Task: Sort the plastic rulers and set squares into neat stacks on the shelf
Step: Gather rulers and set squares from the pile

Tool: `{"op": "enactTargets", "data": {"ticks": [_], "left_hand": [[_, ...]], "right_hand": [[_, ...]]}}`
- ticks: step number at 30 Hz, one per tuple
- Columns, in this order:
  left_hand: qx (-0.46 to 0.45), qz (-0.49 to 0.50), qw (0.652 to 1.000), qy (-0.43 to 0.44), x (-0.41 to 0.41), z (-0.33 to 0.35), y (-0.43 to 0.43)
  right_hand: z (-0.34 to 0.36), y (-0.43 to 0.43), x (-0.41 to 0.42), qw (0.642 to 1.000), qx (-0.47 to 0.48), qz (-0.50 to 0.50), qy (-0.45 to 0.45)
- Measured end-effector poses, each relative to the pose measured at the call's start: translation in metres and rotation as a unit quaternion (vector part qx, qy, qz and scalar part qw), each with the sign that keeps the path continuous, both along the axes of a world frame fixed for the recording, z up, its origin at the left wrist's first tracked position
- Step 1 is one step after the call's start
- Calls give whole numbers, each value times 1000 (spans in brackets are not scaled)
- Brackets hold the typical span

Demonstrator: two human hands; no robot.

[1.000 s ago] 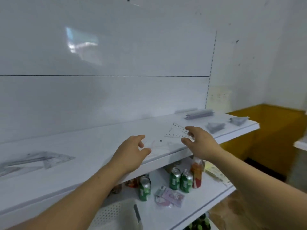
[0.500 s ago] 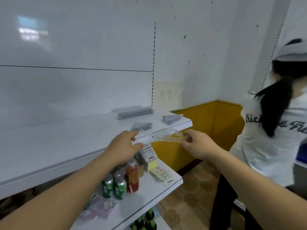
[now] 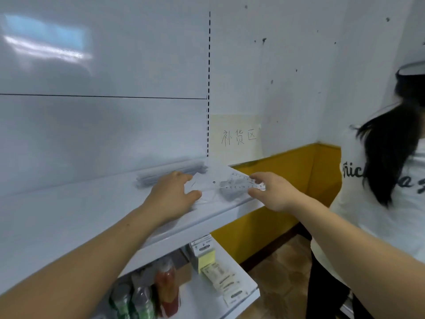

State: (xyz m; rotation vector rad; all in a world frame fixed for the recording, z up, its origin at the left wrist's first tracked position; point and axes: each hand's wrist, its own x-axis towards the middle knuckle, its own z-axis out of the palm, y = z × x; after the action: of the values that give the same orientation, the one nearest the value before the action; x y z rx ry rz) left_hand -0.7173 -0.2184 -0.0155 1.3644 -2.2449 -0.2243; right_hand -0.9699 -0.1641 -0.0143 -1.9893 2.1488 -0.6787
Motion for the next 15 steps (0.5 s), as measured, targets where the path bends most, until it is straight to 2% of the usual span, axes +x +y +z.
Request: {"op": "enactTargets", "data": {"ticks": [6, 11, 15], "left_hand": [[18, 37, 998, -38, -19, 7, -19], [30, 102, 994, -23, -20, 10, -15], [48, 159, 986, -12, -21, 12, 2]], "right_hand": [[11, -53, -31, 994, 56, 96, 15], [12, -88, -49, 974, 124, 182, 47], [10, -105, -58, 959, 141, 235, 74]]}}
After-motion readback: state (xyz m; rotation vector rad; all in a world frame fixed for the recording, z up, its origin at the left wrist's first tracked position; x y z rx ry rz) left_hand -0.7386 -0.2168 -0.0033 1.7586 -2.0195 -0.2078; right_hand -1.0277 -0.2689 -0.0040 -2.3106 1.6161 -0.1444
